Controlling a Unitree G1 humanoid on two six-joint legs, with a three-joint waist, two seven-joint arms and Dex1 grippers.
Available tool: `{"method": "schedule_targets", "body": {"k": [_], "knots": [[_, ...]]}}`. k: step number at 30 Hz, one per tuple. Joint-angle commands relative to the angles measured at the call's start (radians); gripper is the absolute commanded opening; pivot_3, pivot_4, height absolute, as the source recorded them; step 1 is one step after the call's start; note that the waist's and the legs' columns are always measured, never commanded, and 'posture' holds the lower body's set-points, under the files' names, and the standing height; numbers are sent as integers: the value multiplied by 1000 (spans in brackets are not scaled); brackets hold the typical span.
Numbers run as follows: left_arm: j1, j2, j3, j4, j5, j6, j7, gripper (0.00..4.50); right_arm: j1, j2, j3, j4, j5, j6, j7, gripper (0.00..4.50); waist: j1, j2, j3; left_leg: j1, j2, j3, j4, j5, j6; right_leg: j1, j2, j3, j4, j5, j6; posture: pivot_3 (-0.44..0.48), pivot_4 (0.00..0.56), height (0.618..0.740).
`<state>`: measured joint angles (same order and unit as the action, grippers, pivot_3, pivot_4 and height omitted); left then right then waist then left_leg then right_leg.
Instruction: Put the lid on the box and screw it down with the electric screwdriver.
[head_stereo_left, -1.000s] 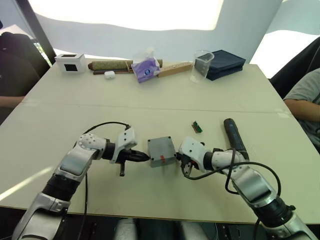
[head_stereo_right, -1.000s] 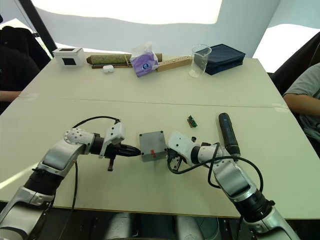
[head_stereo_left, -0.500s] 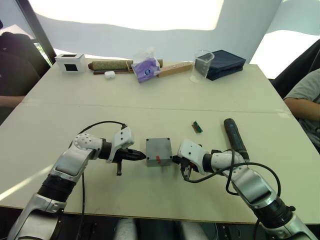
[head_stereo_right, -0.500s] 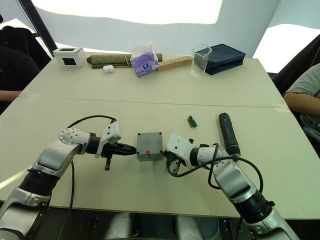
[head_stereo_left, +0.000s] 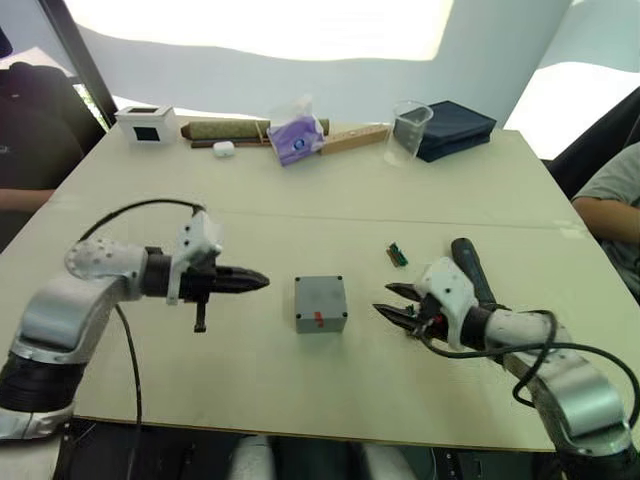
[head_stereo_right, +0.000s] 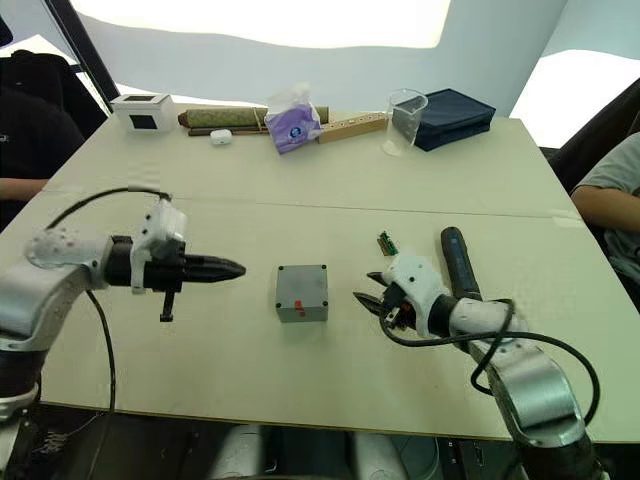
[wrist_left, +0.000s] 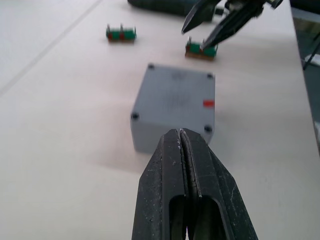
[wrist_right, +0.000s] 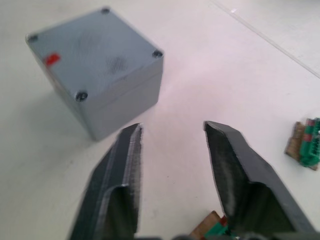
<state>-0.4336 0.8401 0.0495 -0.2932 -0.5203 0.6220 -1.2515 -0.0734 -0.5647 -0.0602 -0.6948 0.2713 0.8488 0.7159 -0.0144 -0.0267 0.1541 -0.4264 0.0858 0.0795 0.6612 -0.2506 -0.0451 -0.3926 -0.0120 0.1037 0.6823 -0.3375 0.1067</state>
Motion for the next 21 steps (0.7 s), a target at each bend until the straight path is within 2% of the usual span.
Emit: {"method": "schedule_targets", "body": {"k": [1,3,6,10,21], "knots": [[-40,-4,11,-60,-64,22,13,0,63,24,-78,-49,50,60,-64,3499,0,0,0,0,0,0,0,0,0,0,0,0,0,0,0,0,150,740],[-47,-11,1,-78,-82,25,17,0,102,42,-99,-58,65,89,-98,4152,-3,0,0,0,0,0,0,0,0,0,0,0,0,0,0,0,150,740],[-55,-17,-26,-85,-79,14,15,0,160,84,-109,-59,51,96,-176,4152,-7,2,1,0,0,0,0,0,0,-1,0,0,0,0,0,0,150,740],[-58,-14,-61,-77,-60,-13,8,0,172,117,-88,-39,23,59,-250,4152,-4,2,1,0,0,0,0,0,0,-1,0,0,0,0,0,0,150,740],[-80,-14,-86,-59,-53,-36,9,0,193,122,-69,-15,43,37,-288,4152,-4,2,1,0,0,0,0,0,0,-1,0,1,0,-1,-1,0,150,740]]}}
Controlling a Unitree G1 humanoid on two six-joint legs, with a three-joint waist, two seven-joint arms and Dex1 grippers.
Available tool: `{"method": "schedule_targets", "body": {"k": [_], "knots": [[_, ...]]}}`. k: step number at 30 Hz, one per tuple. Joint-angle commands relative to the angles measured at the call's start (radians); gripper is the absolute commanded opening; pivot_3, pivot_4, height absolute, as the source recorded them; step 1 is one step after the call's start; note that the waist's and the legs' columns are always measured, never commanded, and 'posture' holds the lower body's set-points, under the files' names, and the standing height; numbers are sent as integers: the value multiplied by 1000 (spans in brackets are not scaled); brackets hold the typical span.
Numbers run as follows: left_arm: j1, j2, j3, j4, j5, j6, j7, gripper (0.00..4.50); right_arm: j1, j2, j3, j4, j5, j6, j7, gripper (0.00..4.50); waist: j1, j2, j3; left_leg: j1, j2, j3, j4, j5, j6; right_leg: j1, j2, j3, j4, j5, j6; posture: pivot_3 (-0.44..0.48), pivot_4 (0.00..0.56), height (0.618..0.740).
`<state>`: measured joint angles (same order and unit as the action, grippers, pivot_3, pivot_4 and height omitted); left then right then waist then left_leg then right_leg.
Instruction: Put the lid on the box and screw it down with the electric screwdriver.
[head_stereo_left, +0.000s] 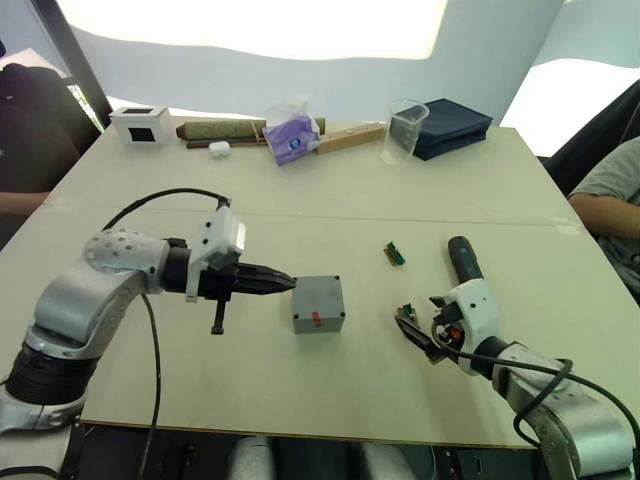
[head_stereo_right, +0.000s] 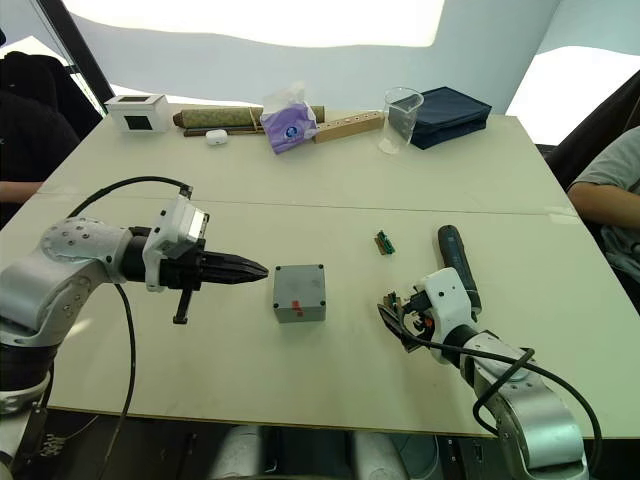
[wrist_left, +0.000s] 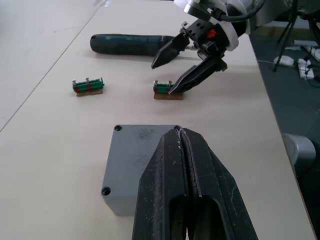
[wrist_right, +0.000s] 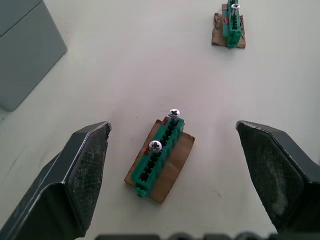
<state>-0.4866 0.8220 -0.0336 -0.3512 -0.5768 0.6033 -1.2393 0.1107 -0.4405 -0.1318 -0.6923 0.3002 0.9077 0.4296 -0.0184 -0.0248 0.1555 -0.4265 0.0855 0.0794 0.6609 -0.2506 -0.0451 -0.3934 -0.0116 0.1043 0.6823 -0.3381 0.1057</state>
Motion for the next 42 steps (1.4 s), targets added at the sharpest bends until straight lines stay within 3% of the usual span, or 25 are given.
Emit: {"method": "schedule_targets", "body": {"k": [1,4,12,13,23,31,36,42], "knots": [[-27,4,-3,0,4,-19,-4,0,10,-2,5,-16,16,-23,-1,3934,0,0,0,0,0,0,0,0,0,0,0,0,0,0,0,0,150,740],[-29,6,-4,-1,1,-21,-3,0,12,-4,9,-11,17,-28,0,3293,0,0,0,0,0,0,0,0,0,0,0,0,0,0,0,0,150,740],[-32,8,-12,6,9,-40,-12,0,5,-12,5,-6,25,-29,-1,192,0,0,0,0,0,0,0,0,0,0,0,0,0,0,0,0,150,740],[-34,8,-13,8,9,-42,-12,0,7,-14,4,-6,26,-29,-1,83,0,0,0,0,0,0,0,0,0,0,0,0,0,0,0,0,150,740],[-32,11,-16,18,19,-57,-12,0,-24,-30,-39,-46,74,-3,2,83,0,0,0,0,0,0,0,0,0,0,0,0,0,1,1,0,150,740],[-24,37,12,50,47,-77,-6,0,-144,-154,-86,-91,218,117,93,83,1,1,1,0,0,0,0,0,0,0,0,0,0,1,1,0,150,740],[-28,68,40,96,55,-87,-2,0,-351,-162,20,-78,312,190,121,83,-7,1,2,0,0,0,0,0,0,0,0,0,0,1,1,0,150,740],[-5,90,69,110,63,-88,13,0,-517,-102,209,58,248,147,88,83,1,0,3,-1,0,0,0,0,0,-1,0,0,0,1,1,0,150,740]]}}
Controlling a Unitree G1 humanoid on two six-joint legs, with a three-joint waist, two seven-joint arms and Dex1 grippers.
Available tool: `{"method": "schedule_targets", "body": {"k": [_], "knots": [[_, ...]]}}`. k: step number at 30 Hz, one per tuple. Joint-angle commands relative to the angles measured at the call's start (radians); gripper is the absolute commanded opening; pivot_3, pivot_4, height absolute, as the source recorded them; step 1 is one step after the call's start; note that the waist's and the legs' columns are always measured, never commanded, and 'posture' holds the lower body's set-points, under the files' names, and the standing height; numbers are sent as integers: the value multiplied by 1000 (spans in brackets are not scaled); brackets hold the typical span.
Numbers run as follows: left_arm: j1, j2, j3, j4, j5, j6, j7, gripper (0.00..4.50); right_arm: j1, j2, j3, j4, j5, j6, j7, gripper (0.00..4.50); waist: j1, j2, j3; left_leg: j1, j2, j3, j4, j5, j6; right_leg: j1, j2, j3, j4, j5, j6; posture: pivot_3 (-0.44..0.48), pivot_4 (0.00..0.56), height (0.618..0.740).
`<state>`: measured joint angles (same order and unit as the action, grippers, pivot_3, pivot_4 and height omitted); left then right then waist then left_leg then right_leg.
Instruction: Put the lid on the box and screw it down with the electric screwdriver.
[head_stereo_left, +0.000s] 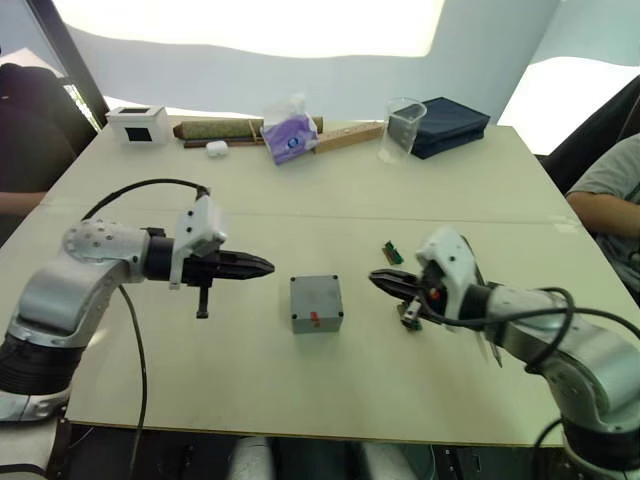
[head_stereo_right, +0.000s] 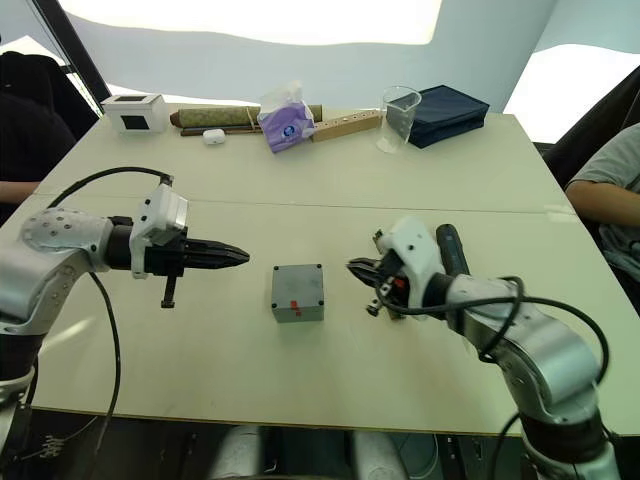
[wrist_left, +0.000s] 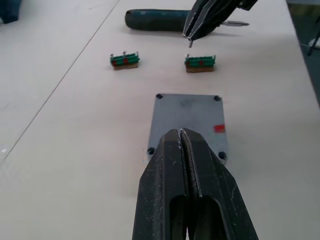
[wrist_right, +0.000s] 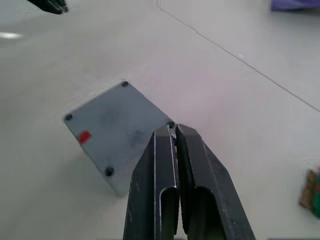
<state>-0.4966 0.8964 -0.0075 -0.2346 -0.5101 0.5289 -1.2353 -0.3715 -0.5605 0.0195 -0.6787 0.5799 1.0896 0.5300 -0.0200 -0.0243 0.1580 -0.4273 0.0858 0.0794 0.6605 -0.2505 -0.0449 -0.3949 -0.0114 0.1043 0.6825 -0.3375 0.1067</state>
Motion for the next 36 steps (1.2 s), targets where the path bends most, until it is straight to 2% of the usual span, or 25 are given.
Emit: {"method": "schedule_targets", "body": {"k": [1,9,36], "knots": [[10,15,48,-11,-7,-7,15,0,-53,33,83,74,-47,-52,-16,83,4,0,0,0,0,0,0,0,0,0,0,0,0,0,0,0,150,740],[67,23,76,-80,-30,28,42,0,-99,71,162,205,-120,-152,-10,83,2,0,1,-1,0,1,0,0,0,-1,0,0,0,0,0,0,150,740],[72,25,63,-105,-46,35,72,0,-74,83,211,257,-177,-191,18,83,1,0,1,-1,0,1,0,0,0,-2,0,0,1,0,0,0,150,740]]}}
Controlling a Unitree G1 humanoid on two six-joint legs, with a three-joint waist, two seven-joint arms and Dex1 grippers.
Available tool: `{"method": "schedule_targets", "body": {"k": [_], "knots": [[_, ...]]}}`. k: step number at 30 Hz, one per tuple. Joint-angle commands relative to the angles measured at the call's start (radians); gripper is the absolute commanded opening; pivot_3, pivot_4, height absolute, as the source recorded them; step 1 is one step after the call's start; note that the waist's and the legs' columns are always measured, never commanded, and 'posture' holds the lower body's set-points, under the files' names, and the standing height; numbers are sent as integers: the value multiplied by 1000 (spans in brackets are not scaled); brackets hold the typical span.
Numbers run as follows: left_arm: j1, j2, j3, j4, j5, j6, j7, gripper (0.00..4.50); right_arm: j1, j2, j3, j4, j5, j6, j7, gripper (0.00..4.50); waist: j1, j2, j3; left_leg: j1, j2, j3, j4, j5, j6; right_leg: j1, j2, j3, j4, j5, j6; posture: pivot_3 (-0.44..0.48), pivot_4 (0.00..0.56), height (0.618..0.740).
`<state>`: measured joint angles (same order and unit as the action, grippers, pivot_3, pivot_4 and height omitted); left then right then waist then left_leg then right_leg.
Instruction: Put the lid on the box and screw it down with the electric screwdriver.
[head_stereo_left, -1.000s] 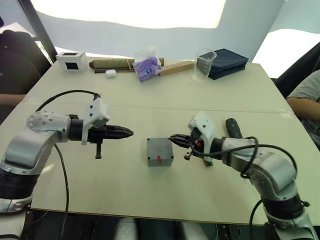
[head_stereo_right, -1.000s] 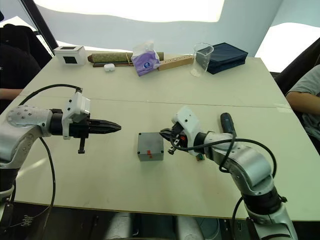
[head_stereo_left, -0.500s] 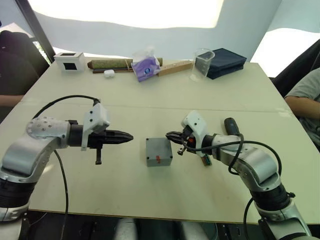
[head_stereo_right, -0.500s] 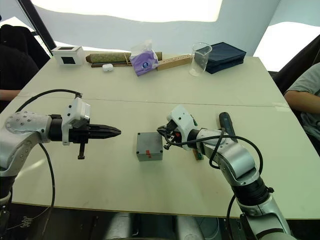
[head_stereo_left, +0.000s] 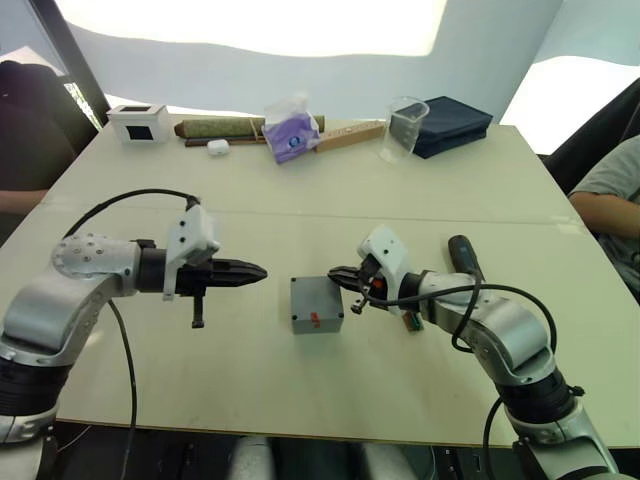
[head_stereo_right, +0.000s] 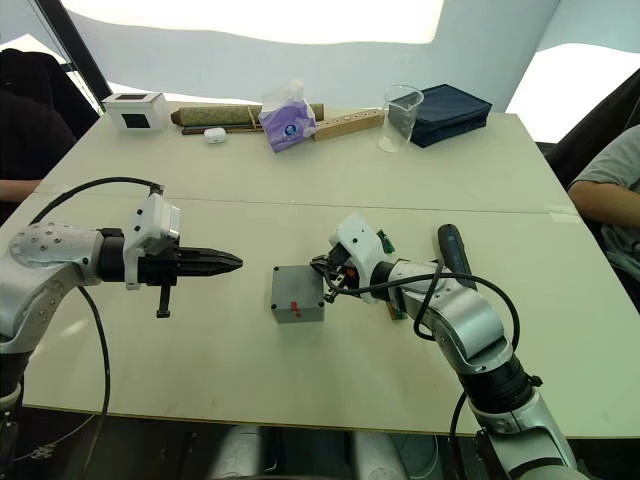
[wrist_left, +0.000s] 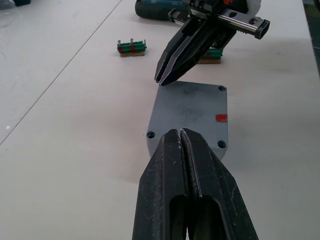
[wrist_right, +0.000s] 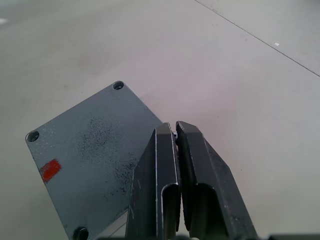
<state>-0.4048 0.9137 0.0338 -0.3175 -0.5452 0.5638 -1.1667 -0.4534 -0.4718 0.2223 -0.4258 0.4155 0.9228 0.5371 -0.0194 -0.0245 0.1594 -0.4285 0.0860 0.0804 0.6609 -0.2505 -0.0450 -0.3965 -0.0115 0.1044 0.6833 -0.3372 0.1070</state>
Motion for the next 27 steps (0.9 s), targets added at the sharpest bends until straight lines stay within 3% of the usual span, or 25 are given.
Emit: {"method": "schedule_targets", "body": {"k": [1,7,8,10,15,19,24,27], "knots": [[-21,7,19,-22,-10,0,4,0,16,-9,10,13,-19,-30,14,83,0,0,0,0,0,0,0,0,0,0,0,0,0,0,0,0,150,740],[-23,5,15,-25,-11,0,7,0,60,-26,6,35,-29,-52,35,83,1,0,0,0,0,0,0,0,0,0,0,0,0,0,0,0,150,740],[-23,5,14,-26,-12,0,8,0,60,-27,1,30,-26,-50,37,317,0,0,0,0,0,0,0,0,0,0,0,0,0,0,0,0,150,740],[-24,3,12,-27,-13,0,9,0,56,-29,-16,11,-8,-36,47,817,0,0,0,0,0,0,0,0,0,0,0,0,0,0,0,0,150,740],[-28,-2,7,-28,-15,-1,9,0,41,-33,-55,-22,25,7,51,2832,1,0,0,0,0,0,0,0,0,1,0,0,0,0,0,0,150,740],[-50,-23,-5,-36,-34,1,6,0,2,-100,-202,-111,122,140,59,4377,6,1,1,0,0,0,0,0,0,1,0,0,0,0,0,0,150,740],[-85,-47,-19,-45,-57,0,-7,0,-76,-239,-336,-91,161,332,32,4461,4,1,2,0,0,0,0,0,0,1,0,0,0,0,0,0,150,740],[-108,-69,-34,-41,-58,-12,-22,0,-141,-402,-307,1,129,447,43,4461,3,3,3,0,0,0,0,0,0,0,0,0,0,0,0,0,150,740]]}}
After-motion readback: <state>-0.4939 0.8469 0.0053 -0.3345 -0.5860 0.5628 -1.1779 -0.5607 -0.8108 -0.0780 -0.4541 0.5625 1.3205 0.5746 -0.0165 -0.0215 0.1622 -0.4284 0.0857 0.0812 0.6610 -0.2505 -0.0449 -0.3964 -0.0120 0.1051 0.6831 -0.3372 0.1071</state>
